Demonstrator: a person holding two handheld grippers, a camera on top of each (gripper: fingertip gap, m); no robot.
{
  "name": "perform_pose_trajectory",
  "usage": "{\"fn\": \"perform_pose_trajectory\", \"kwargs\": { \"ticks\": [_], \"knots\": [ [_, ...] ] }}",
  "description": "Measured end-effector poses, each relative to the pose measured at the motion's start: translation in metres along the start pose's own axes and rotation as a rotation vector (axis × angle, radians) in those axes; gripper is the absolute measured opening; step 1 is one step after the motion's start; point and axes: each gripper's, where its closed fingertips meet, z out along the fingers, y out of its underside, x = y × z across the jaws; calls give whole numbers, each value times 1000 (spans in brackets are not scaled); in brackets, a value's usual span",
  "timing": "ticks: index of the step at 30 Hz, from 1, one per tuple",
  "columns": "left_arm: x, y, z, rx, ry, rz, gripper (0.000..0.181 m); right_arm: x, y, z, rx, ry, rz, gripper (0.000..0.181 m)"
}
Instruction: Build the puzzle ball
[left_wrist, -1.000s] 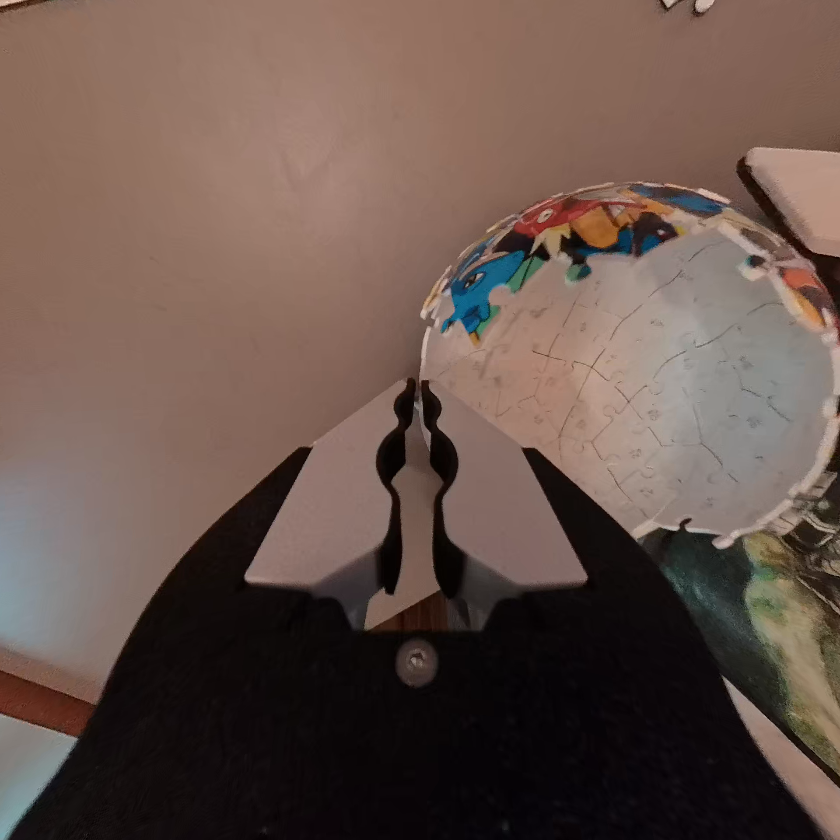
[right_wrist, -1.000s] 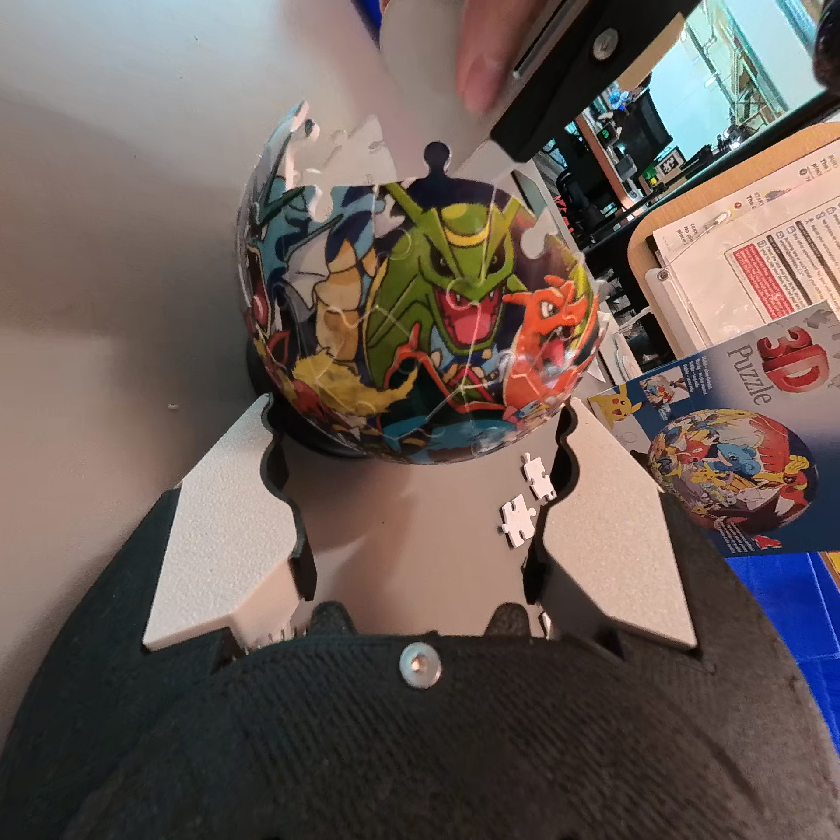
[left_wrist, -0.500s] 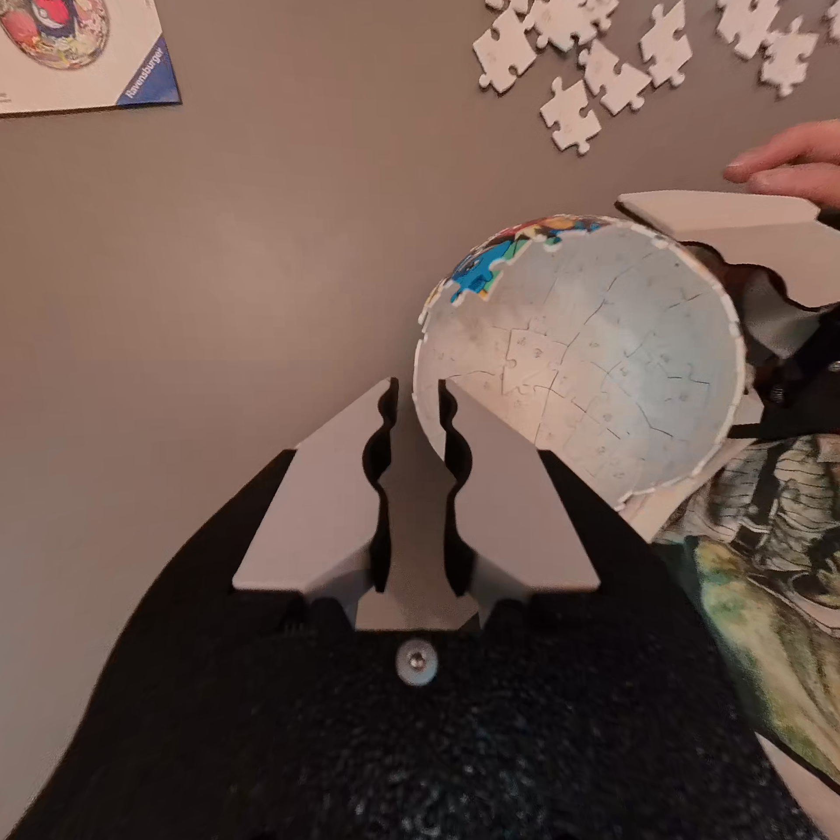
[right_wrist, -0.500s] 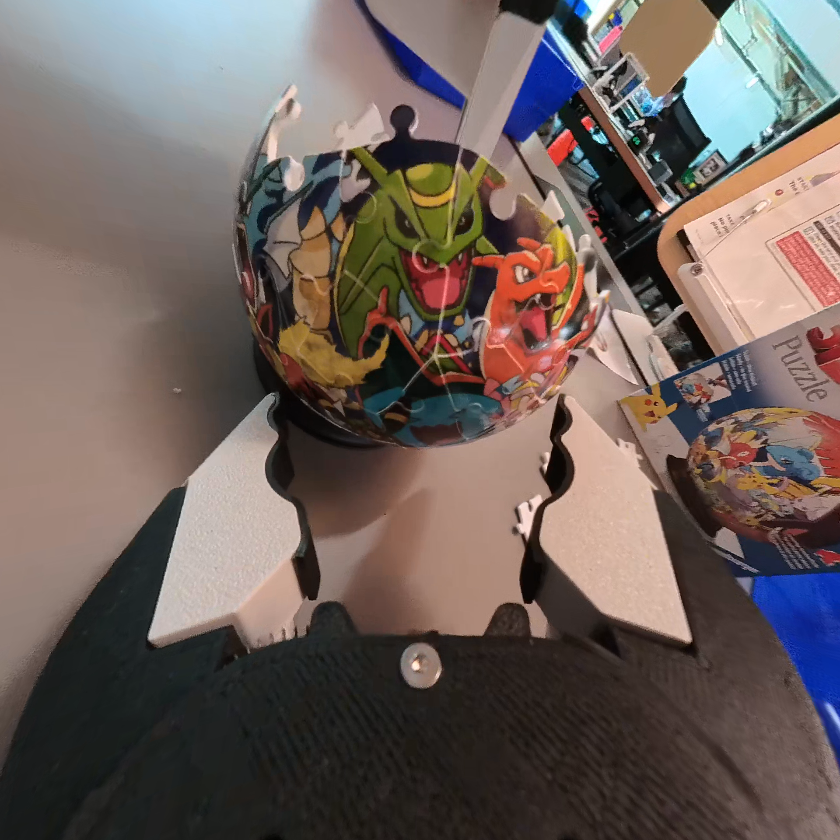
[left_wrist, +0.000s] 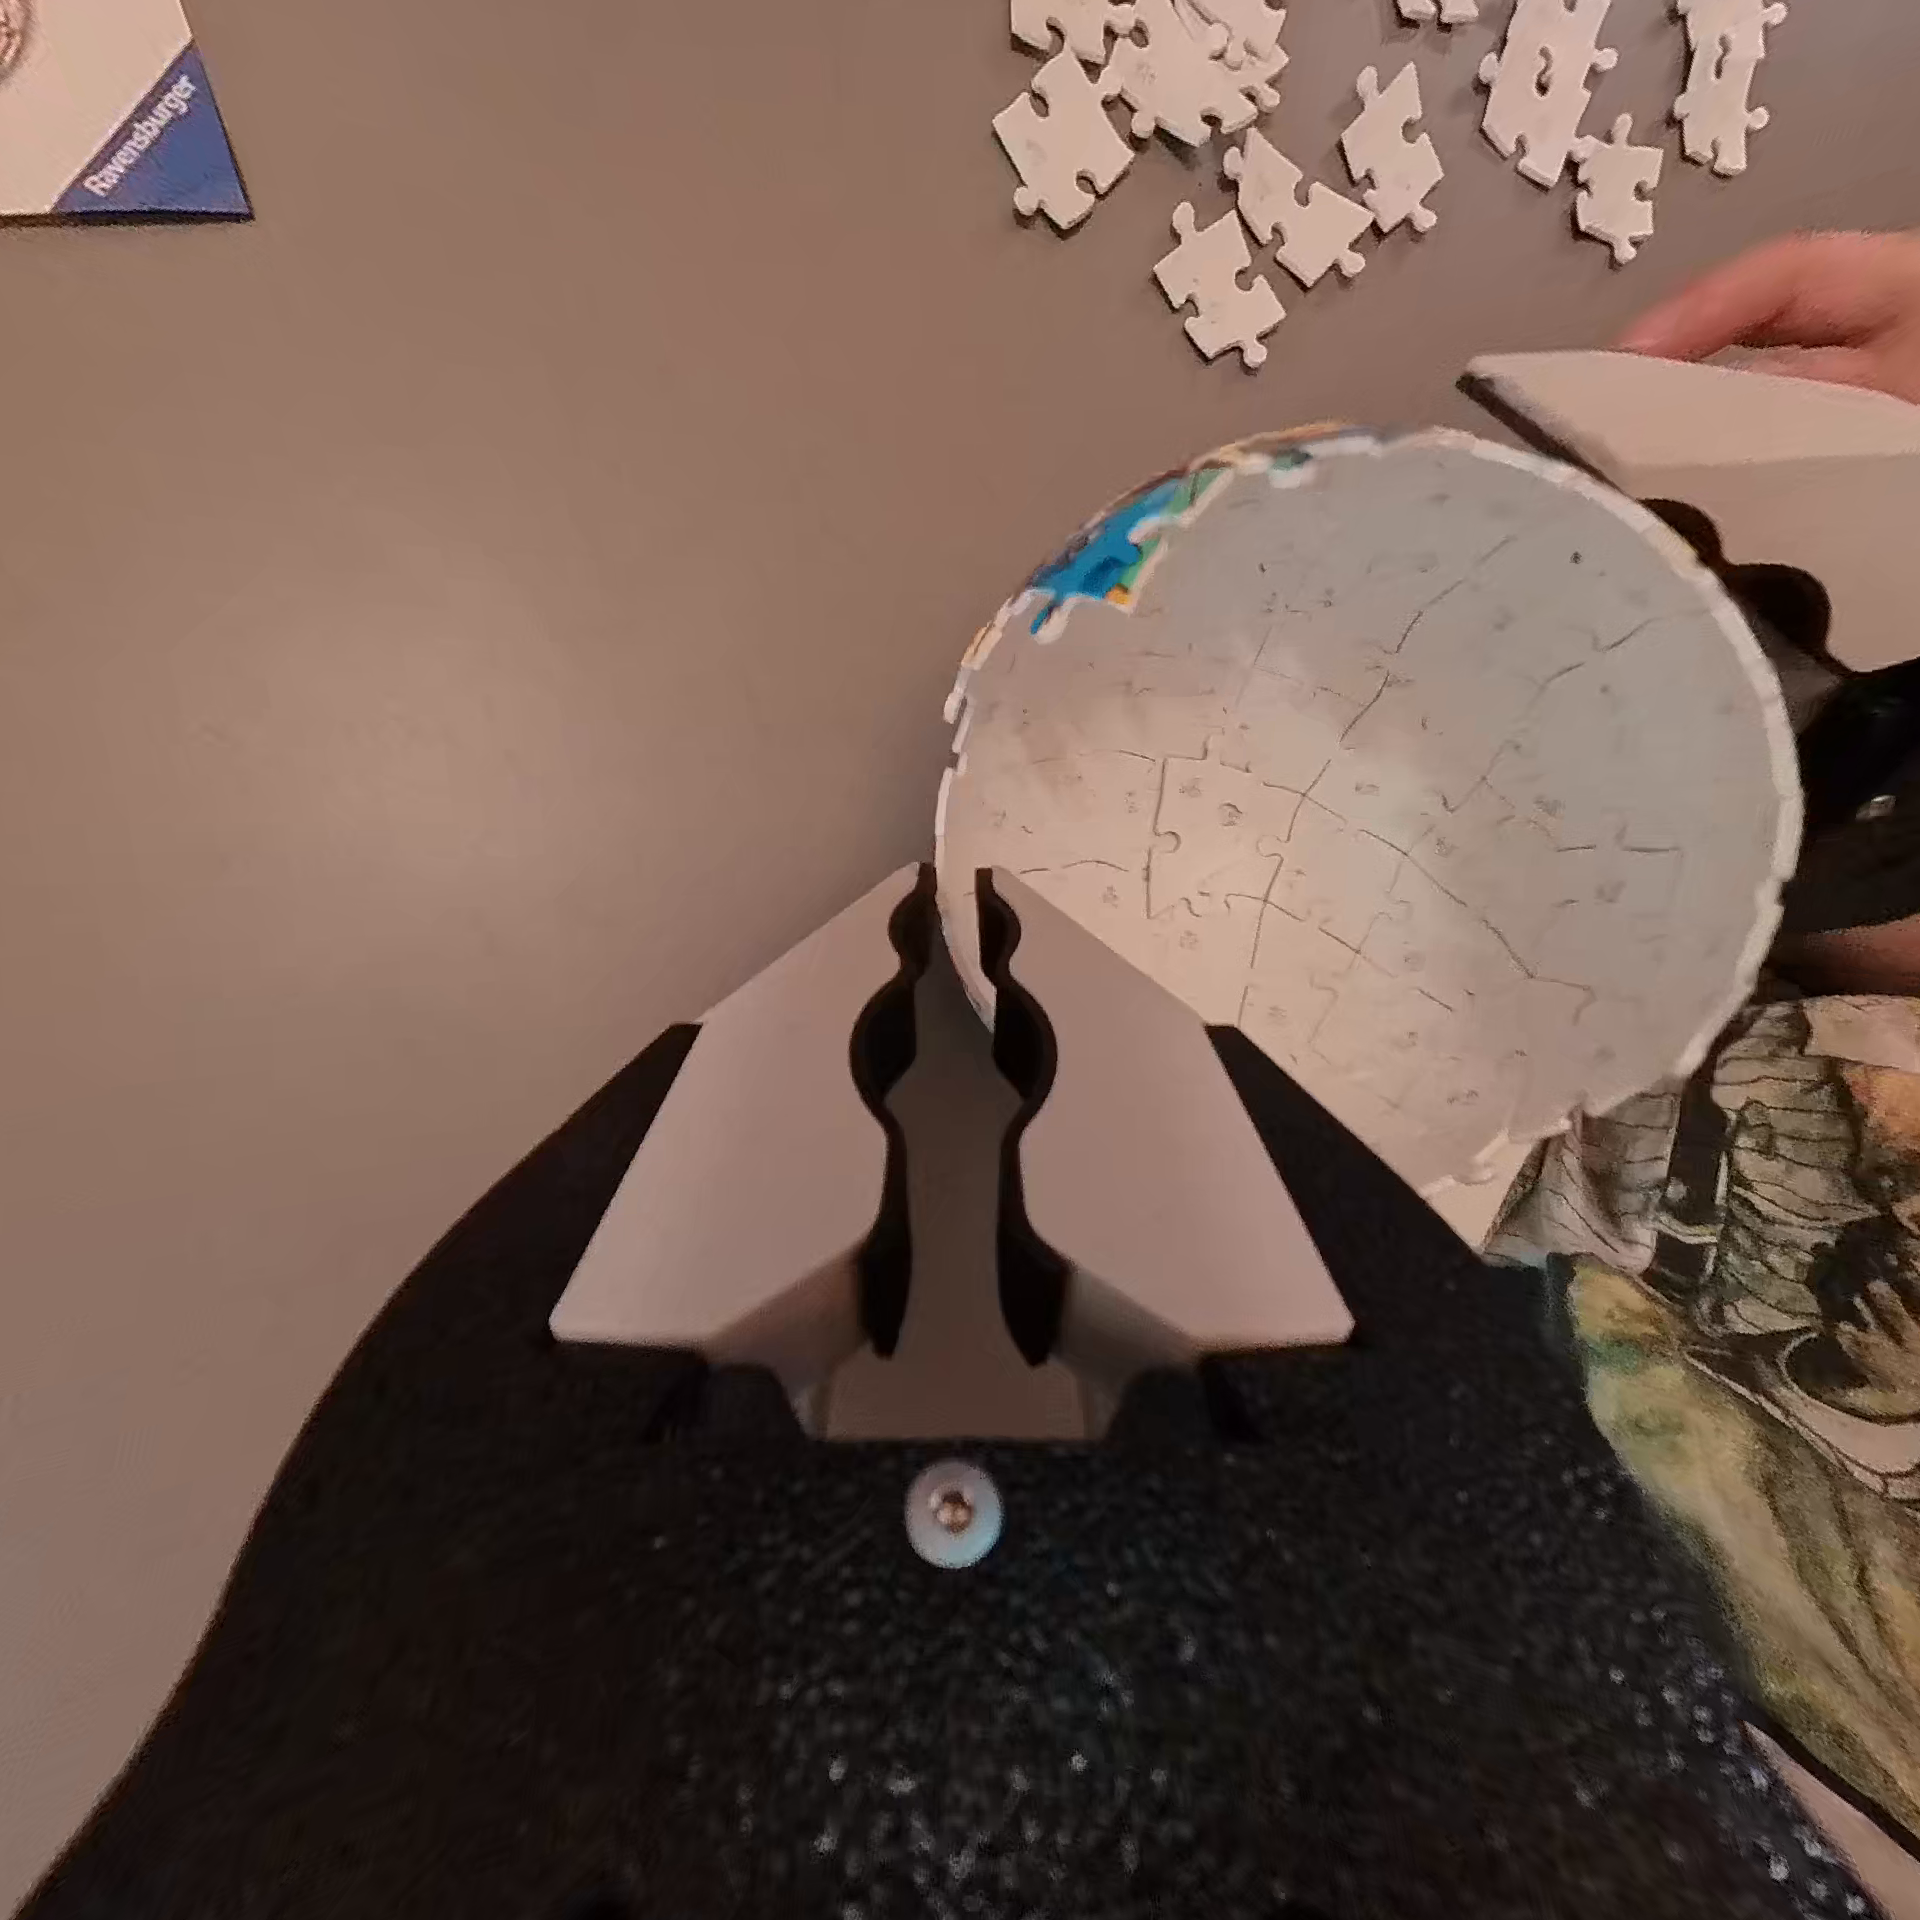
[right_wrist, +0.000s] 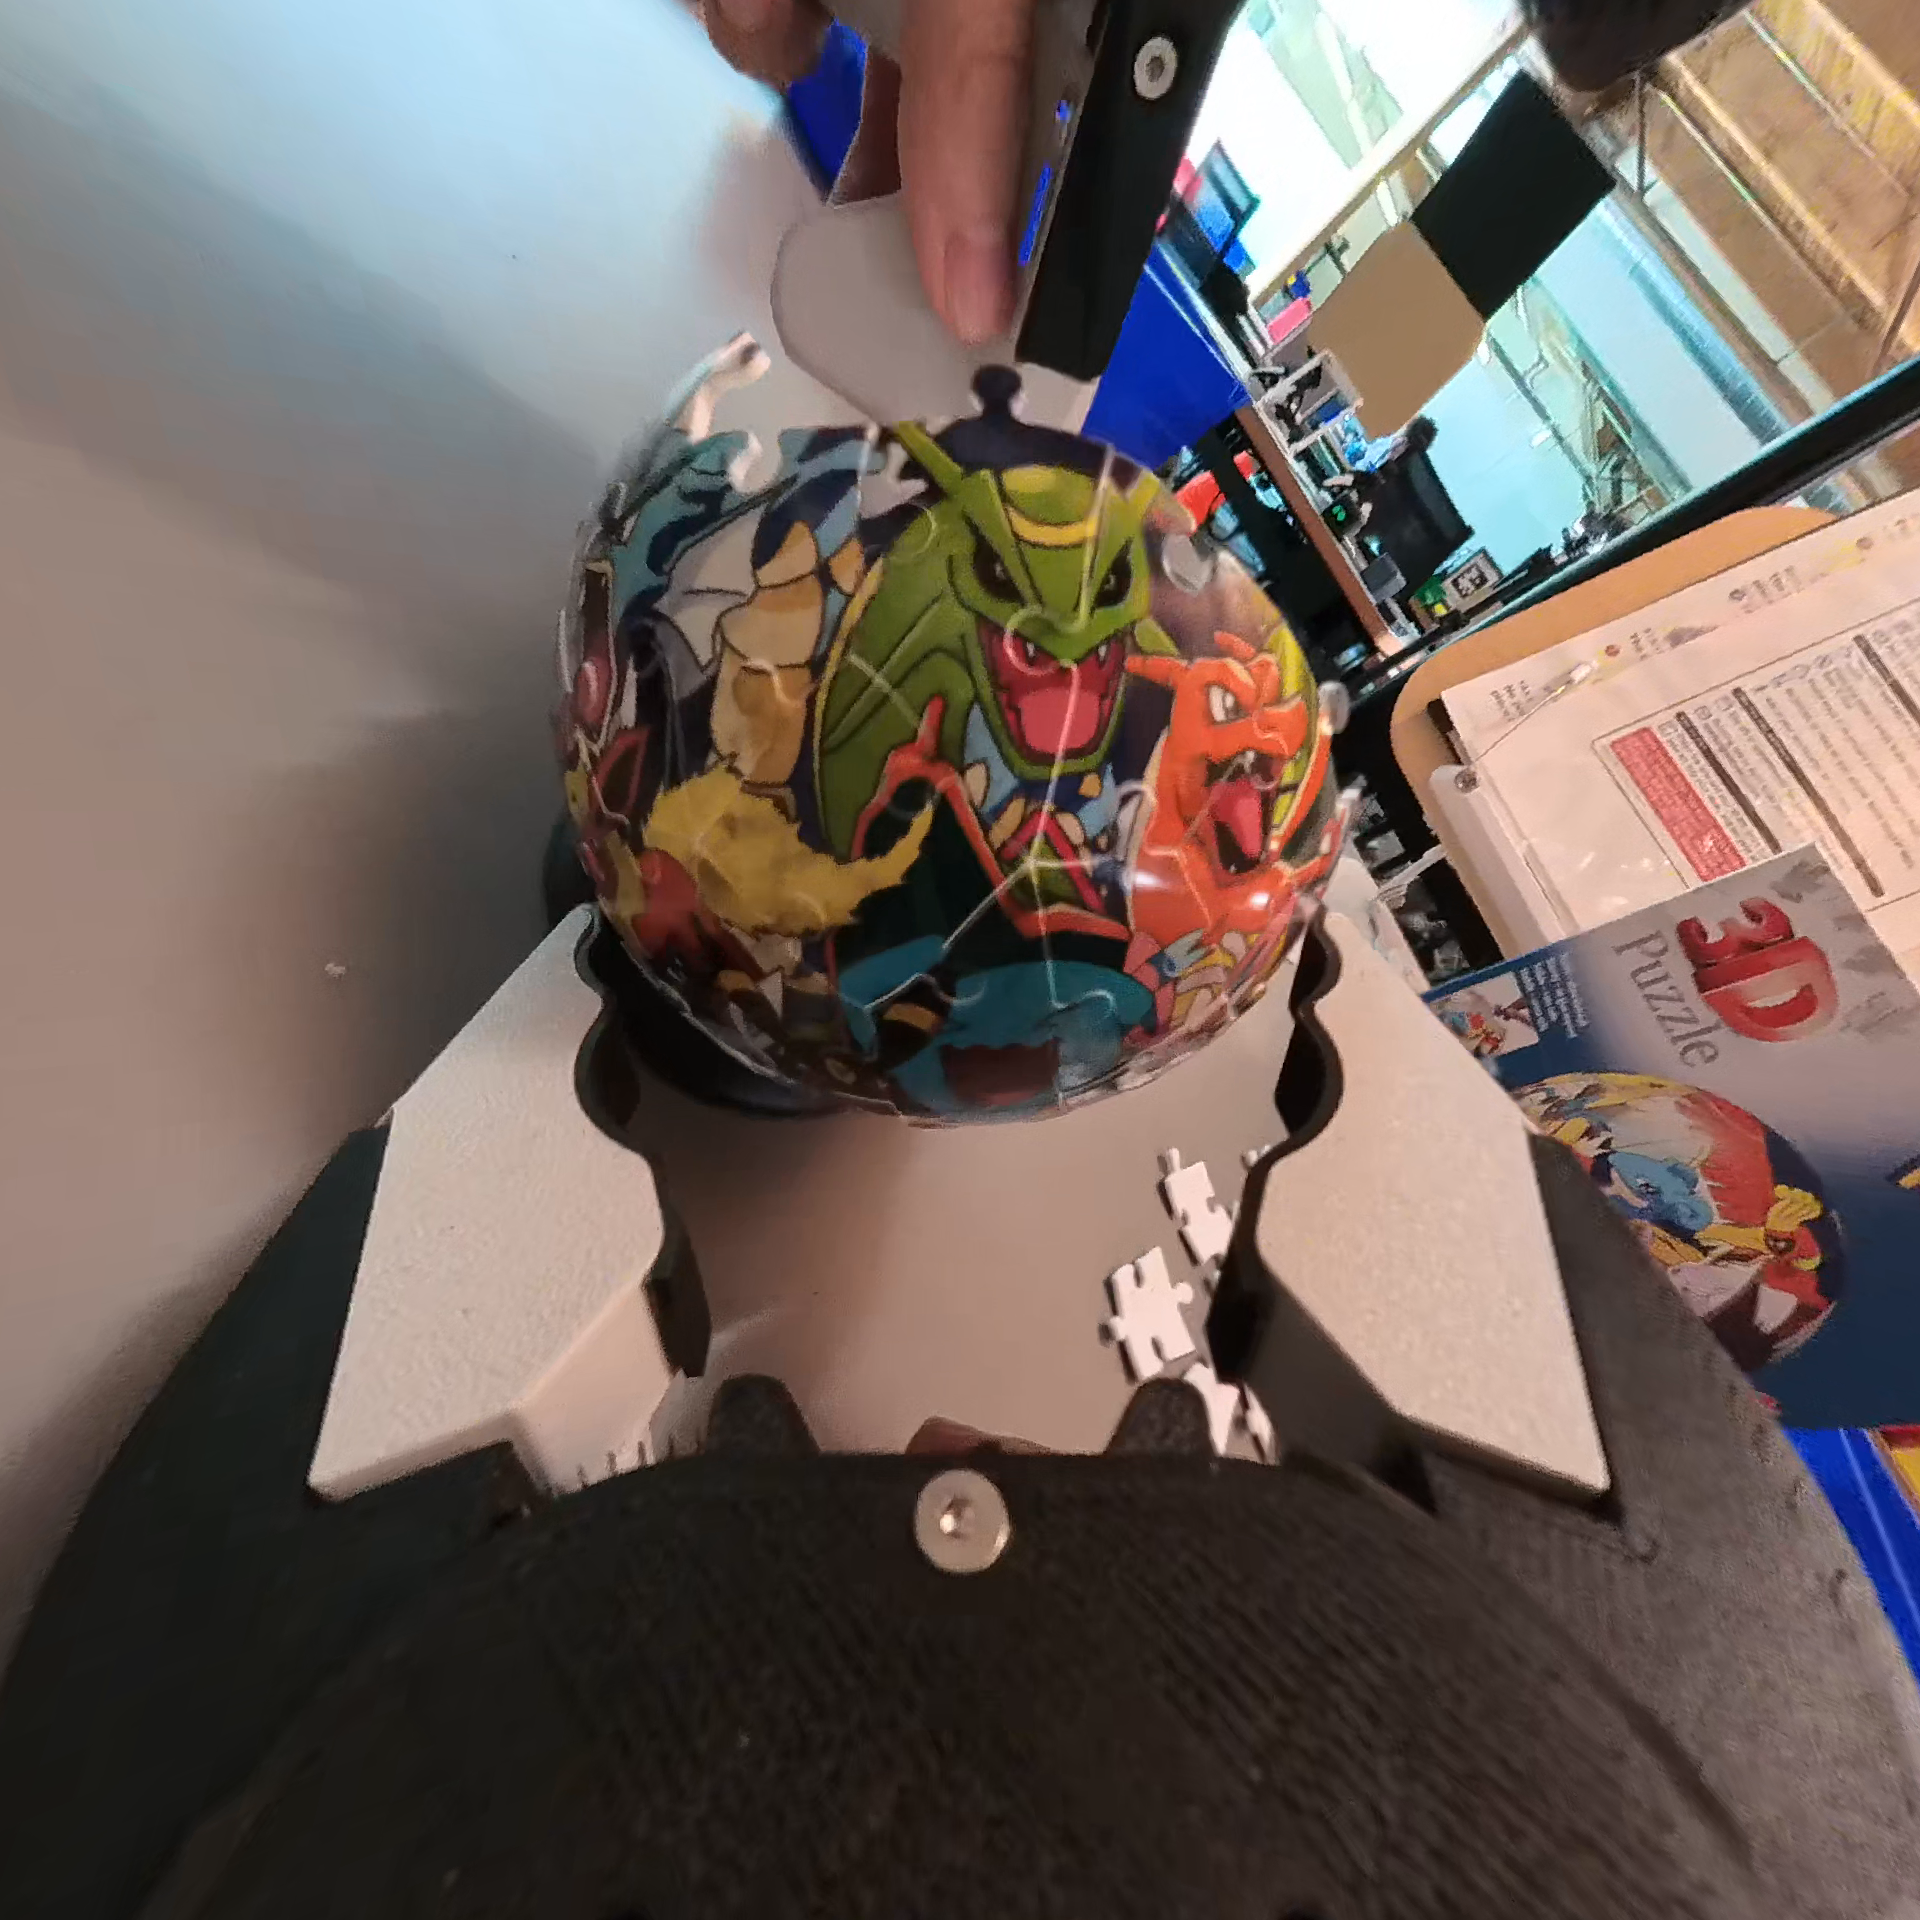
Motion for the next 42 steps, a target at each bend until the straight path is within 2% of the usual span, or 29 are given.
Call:
{"fn": "perform_pose_trajectory", "kwargs": {
  "ticks": [9,17,23,28,34,42],
  "knots": [
    [25,-5,15,58,104,40,4,11,0,-27,48,-107,80,124],
    [41,-4,34,12,97,131,1,21,12,-50,19,-117,75,125],
    [49,-6,44,-17,91,193,2,28,14,-64,81,-116,94,119],
    [52,-9,46,-16,102,217,6,24,13,-66,128,-127,171,115],
    [53,-6,56,-79,141,244,5,9,32,-58,26,-190,177,128],
    [54,-14,66,-83,184,280,2,22,24,-44,54,-131,217,128]
  ]
}}
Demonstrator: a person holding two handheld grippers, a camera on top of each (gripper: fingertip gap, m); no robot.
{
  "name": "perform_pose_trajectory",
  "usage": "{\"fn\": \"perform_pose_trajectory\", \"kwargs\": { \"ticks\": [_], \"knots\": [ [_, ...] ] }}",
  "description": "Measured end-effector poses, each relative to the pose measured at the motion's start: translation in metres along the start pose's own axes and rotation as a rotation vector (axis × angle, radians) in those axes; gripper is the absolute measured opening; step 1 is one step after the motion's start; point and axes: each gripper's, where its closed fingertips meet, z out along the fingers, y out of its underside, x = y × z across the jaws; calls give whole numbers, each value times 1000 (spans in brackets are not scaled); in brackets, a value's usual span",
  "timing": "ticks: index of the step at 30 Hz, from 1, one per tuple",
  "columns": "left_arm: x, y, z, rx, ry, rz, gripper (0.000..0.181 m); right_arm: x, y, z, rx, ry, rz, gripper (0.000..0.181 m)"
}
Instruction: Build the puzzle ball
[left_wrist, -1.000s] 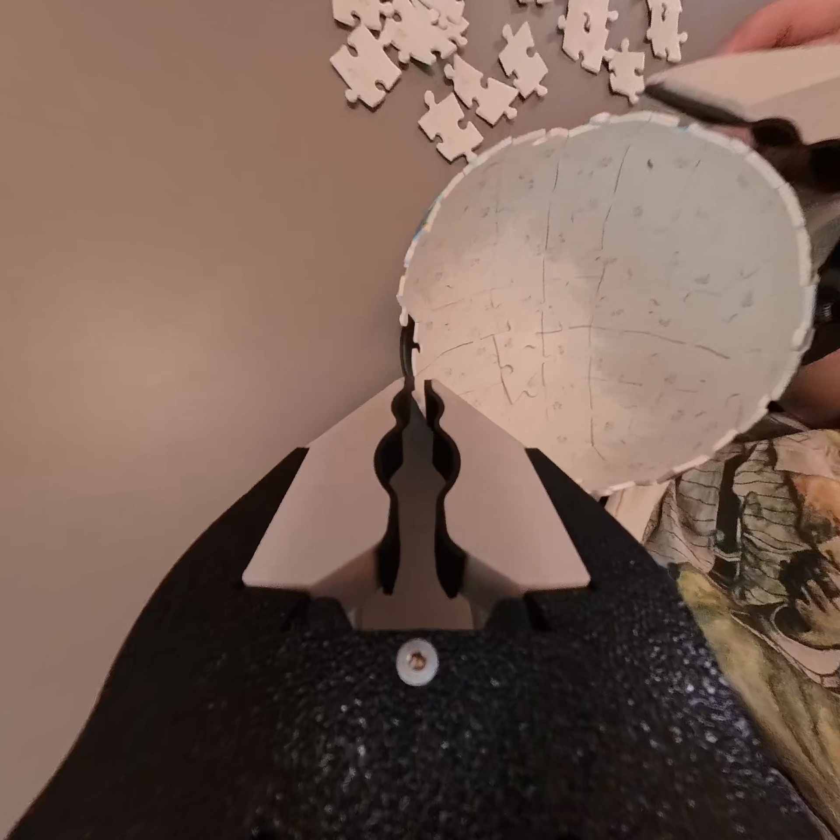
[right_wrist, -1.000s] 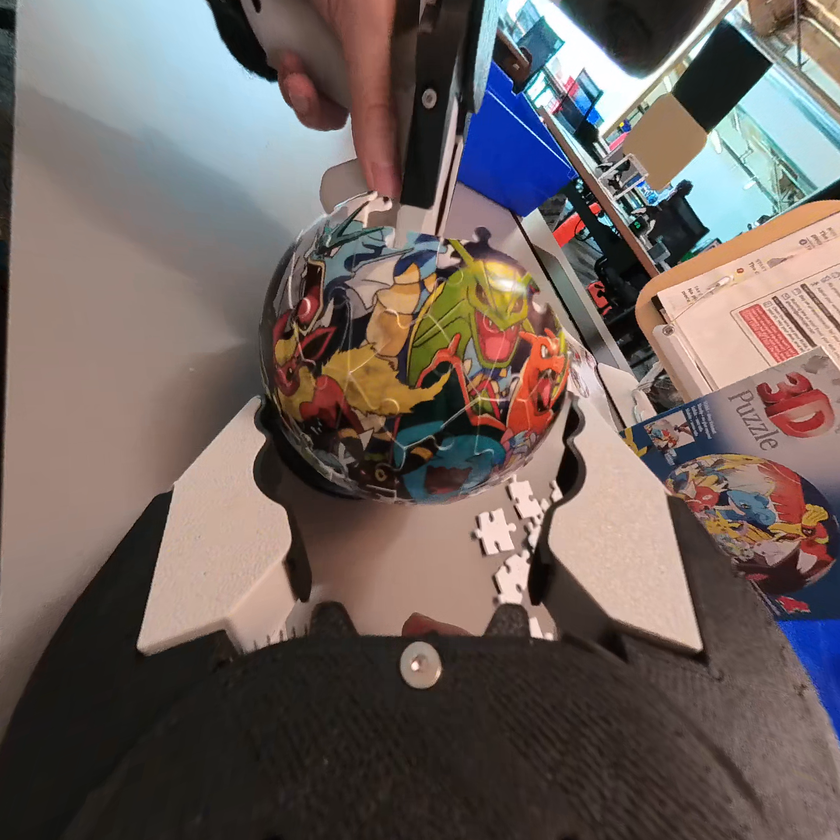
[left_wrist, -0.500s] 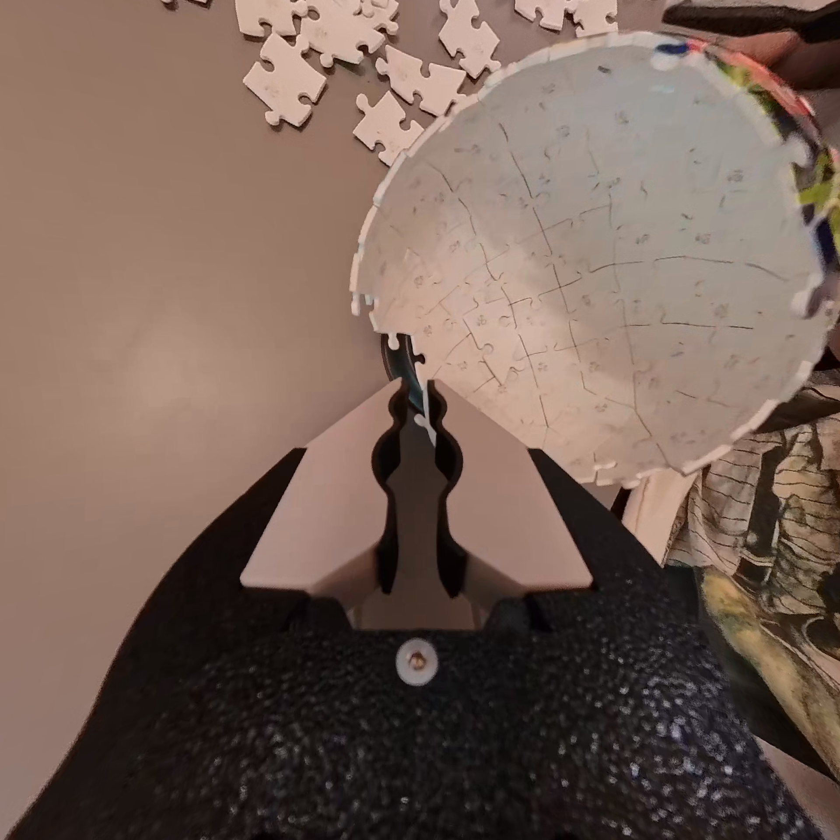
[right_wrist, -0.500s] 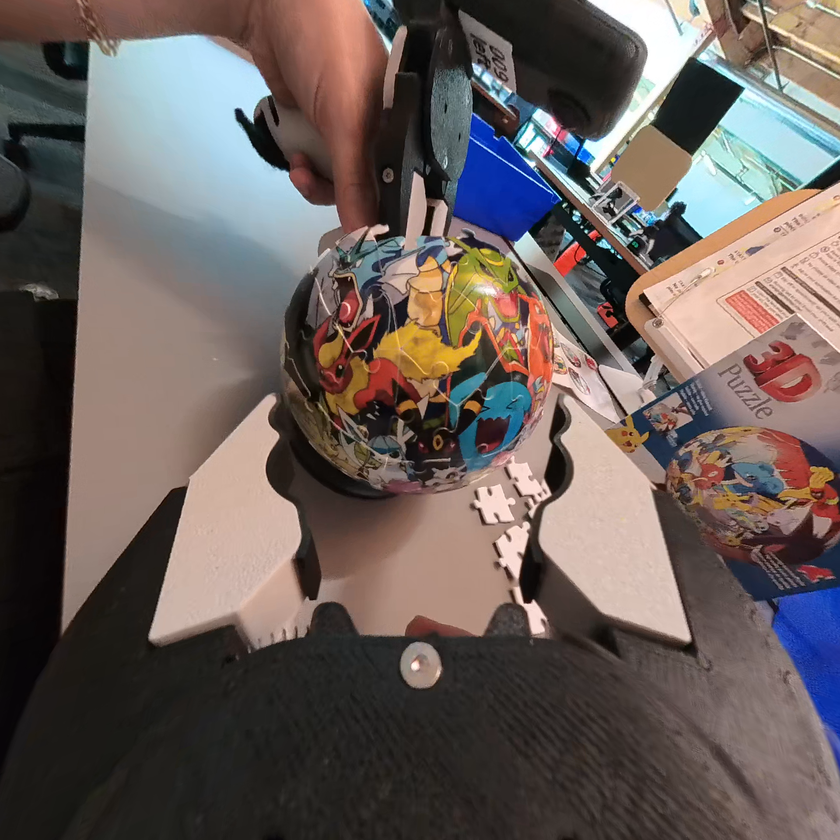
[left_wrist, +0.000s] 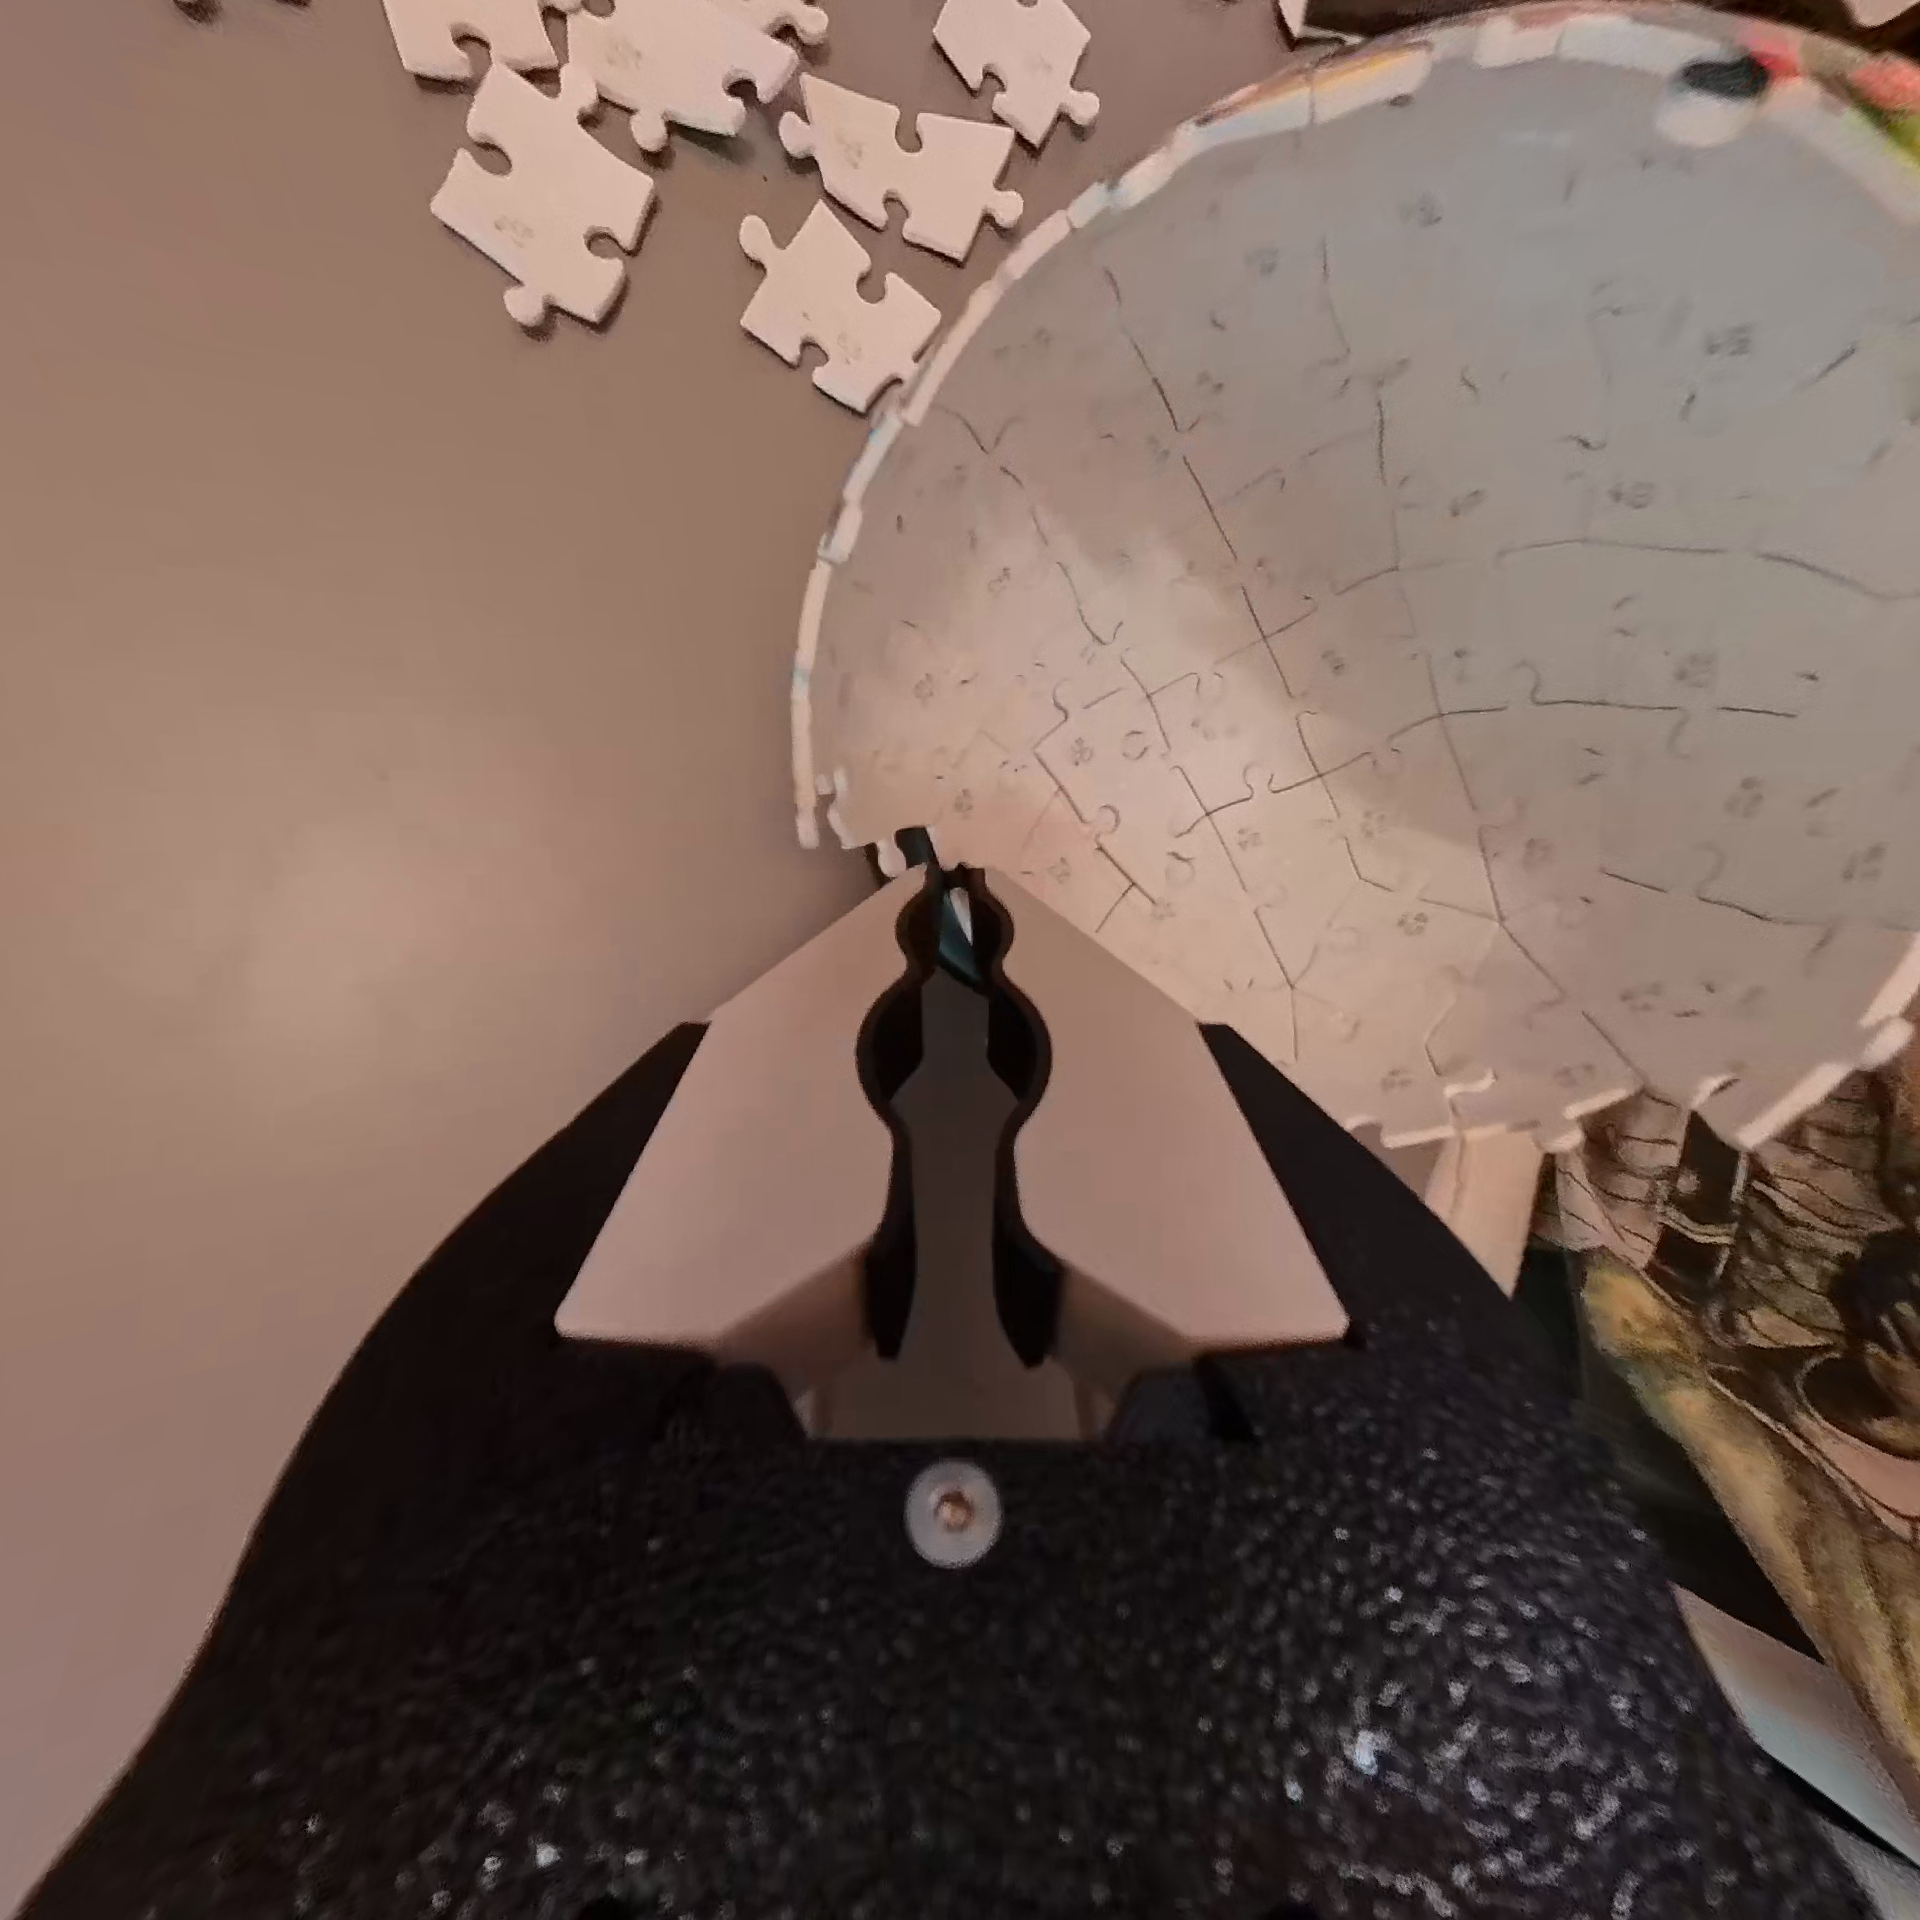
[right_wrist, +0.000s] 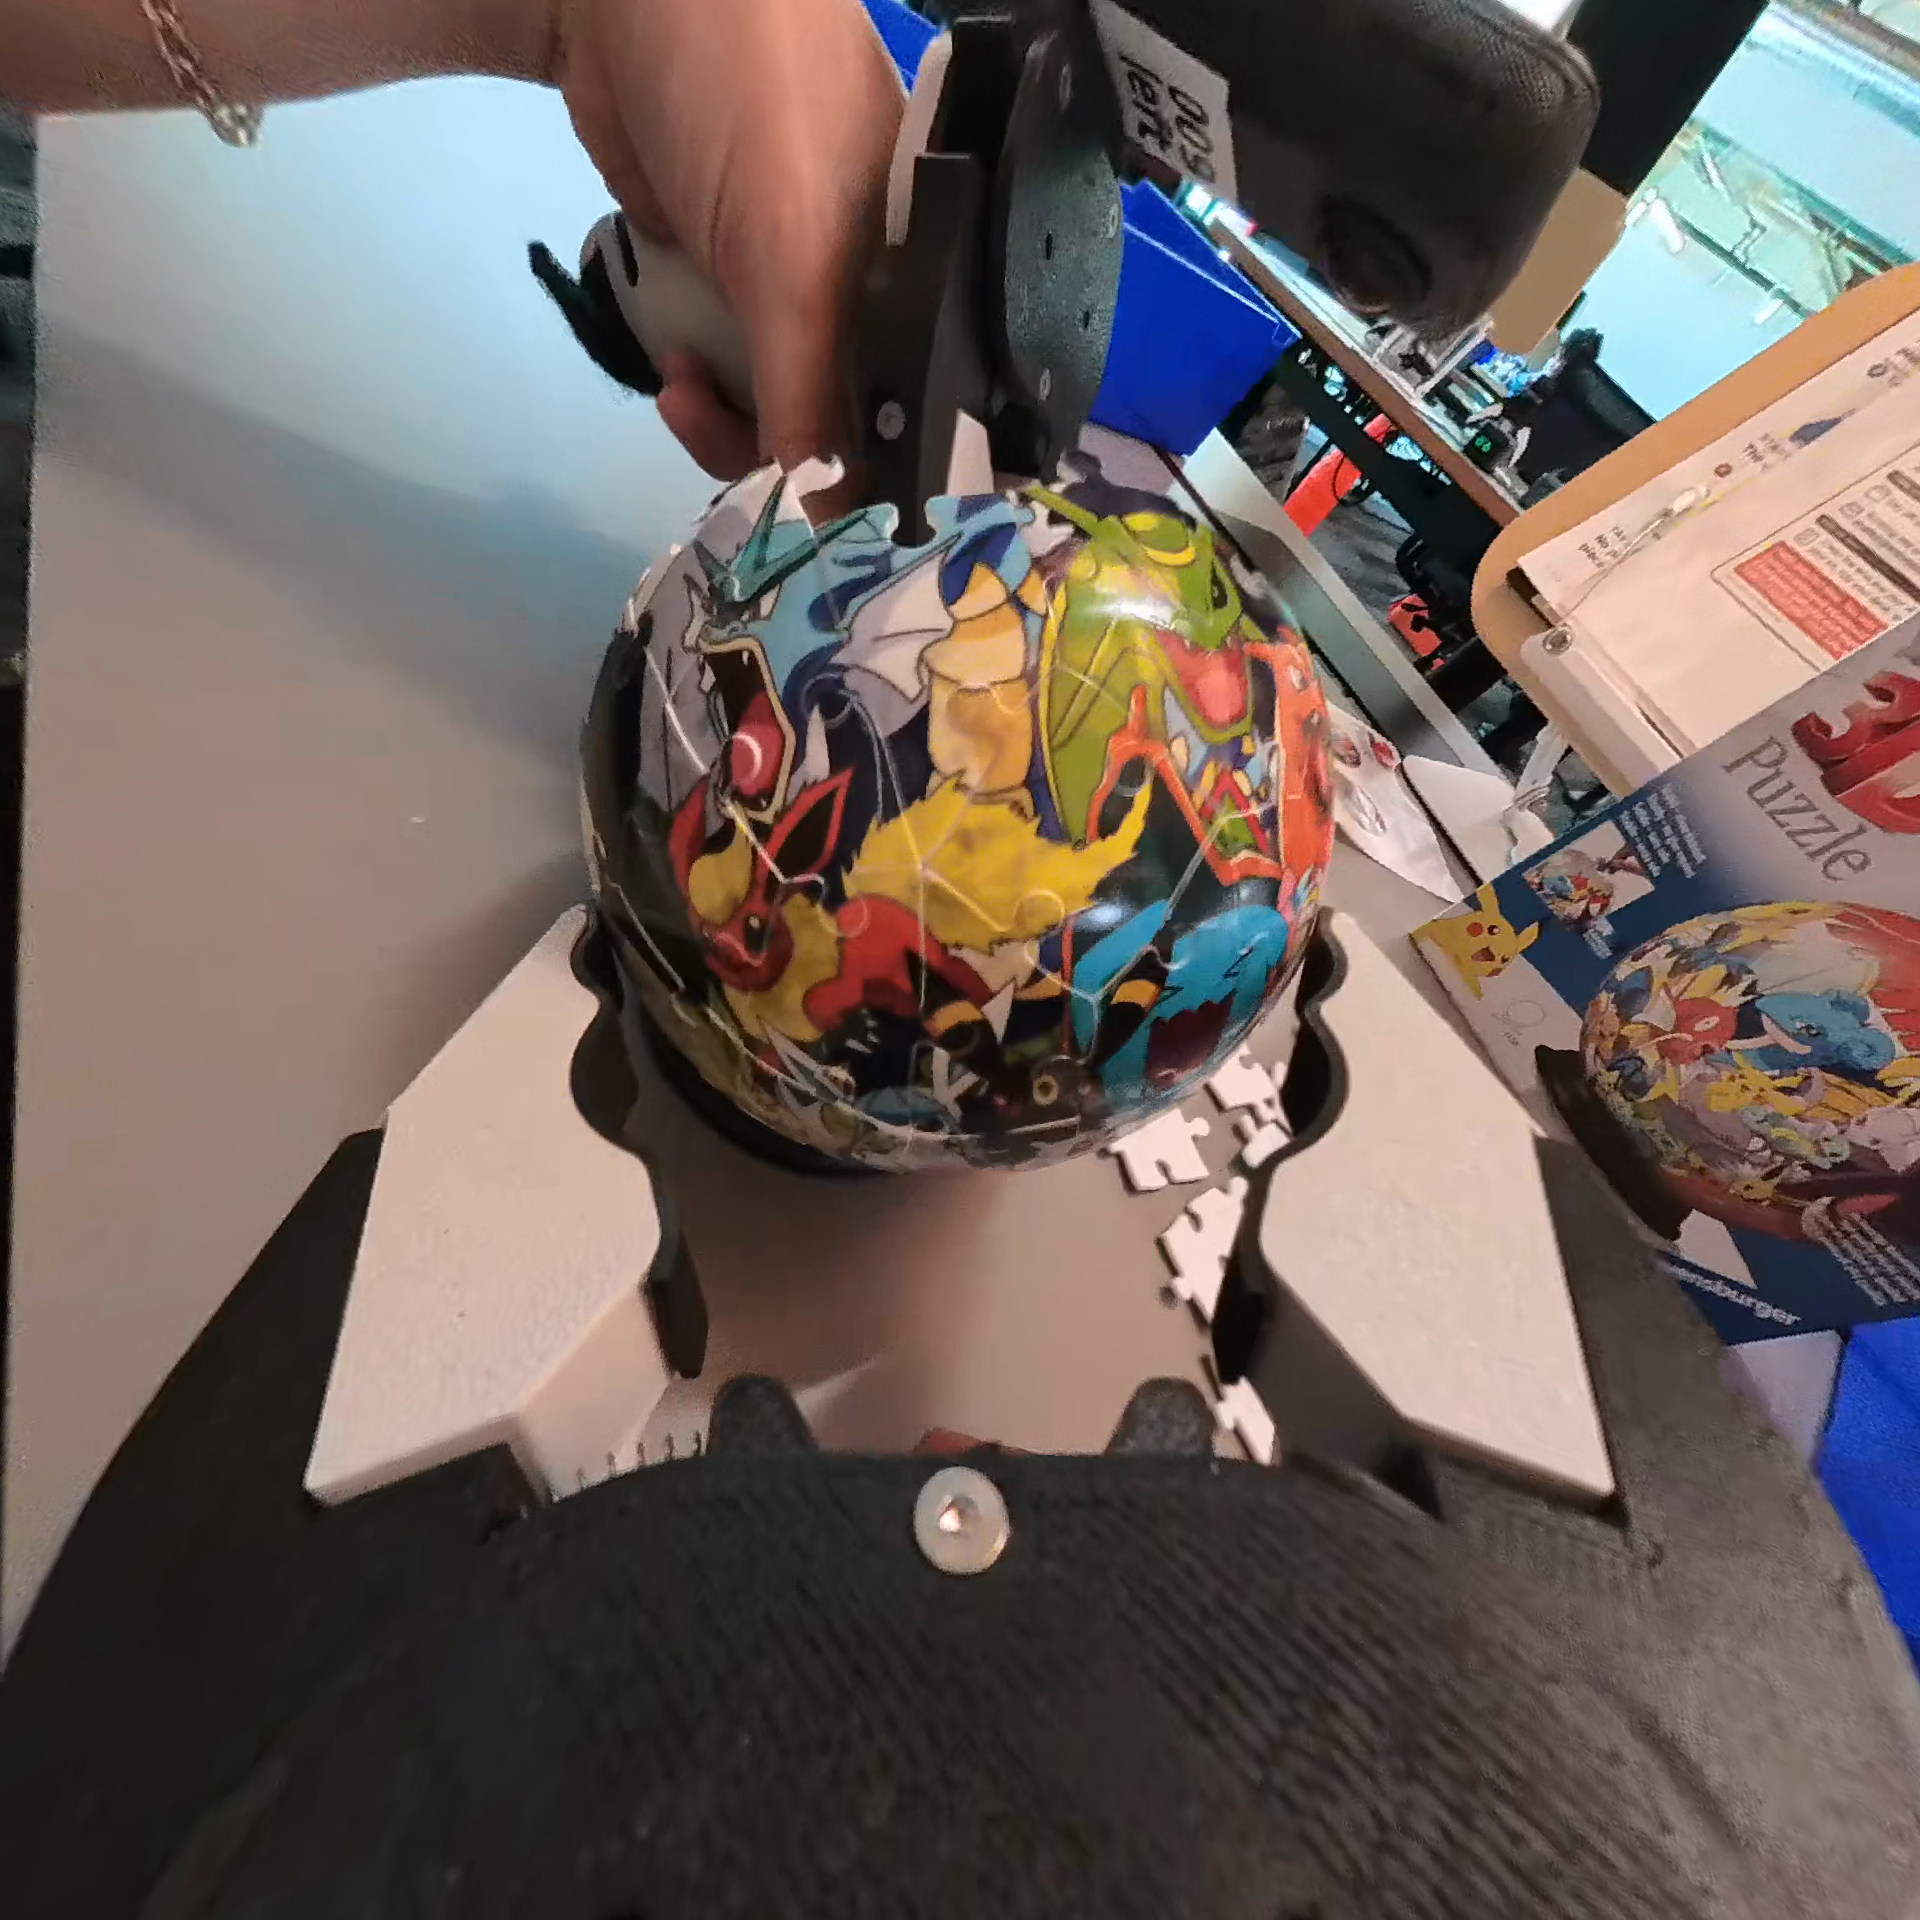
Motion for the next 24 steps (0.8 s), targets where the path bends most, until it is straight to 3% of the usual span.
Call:
{"fn": "perform_pose_trajectory", "kwargs": {
  "ticks": [6,13,16,24],
  "knots": [
    [4,-13,8,15,-16,90,0,4,2,-8,-79,-24,-184,126],
    [34,-37,30,46,99,150,0,9,-2,-26,-143,-115,-263,114],
    [39,-39,38,31,107,155,0,12,-3,-28,-138,-114,-231,112],
    [32,-36,36,39,39,146,1,14,12,-22,-82,-71,-54,126]
  ]
}}
